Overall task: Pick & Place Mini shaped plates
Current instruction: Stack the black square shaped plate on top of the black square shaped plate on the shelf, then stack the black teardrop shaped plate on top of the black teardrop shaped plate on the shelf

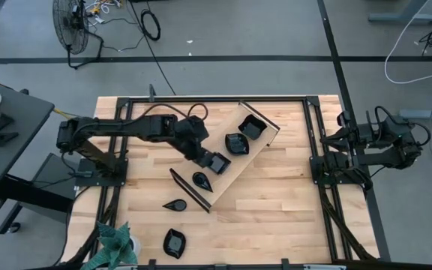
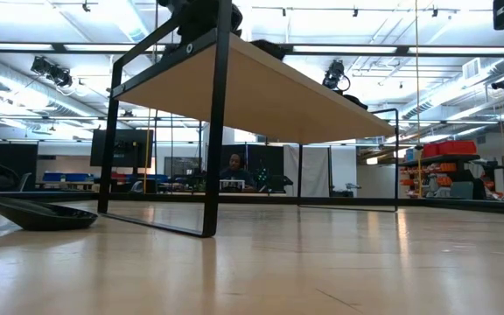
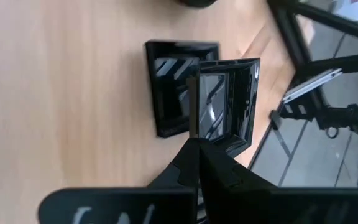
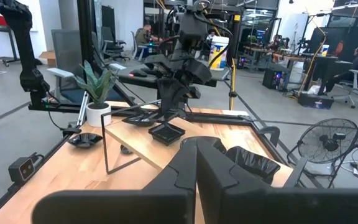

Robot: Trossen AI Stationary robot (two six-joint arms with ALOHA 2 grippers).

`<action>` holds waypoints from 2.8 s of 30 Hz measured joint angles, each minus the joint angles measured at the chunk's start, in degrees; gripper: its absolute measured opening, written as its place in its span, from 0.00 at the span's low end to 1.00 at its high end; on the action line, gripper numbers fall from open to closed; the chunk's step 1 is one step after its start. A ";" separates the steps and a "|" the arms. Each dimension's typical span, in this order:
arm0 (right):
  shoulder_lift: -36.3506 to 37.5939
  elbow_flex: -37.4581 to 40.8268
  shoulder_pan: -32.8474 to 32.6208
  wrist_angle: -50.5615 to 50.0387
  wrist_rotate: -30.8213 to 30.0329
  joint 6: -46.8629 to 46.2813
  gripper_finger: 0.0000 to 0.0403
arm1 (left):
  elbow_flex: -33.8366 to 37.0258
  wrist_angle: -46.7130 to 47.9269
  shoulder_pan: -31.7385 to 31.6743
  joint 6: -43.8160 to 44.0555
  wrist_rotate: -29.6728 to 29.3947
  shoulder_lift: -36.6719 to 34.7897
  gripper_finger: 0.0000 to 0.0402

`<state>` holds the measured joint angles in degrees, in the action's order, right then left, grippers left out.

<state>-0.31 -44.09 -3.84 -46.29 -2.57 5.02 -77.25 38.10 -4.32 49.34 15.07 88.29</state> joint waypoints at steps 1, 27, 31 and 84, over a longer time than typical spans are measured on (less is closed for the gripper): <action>0.01 0.00 0.00 0.01 0.00 0.00 0.03 | 0.00 -0.71 -0.01 -0.02 0.00 0.00 0.01; 0.00 0.01 0.01 -0.02 0.00 0.00 0.03 | -0.03 -4.22 -2.21 0.04 1.98 2.62 0.01; 0.01 -0.01 0.00 -0.01 0.00 0.00 0.03 | 0.00 -4.30 -2.20 1.78 1.64 2.62 0.01; 0.01 0.00 -0.01 0.00 0.00 0.00 0.03 | -0.04 -1.78 -2.38 -11.10 3.11 1.18 0.23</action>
<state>-0.31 -44.09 -3.85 -46.29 -2.57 5.02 -77.30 36.32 -6.70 38.24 18.18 89.47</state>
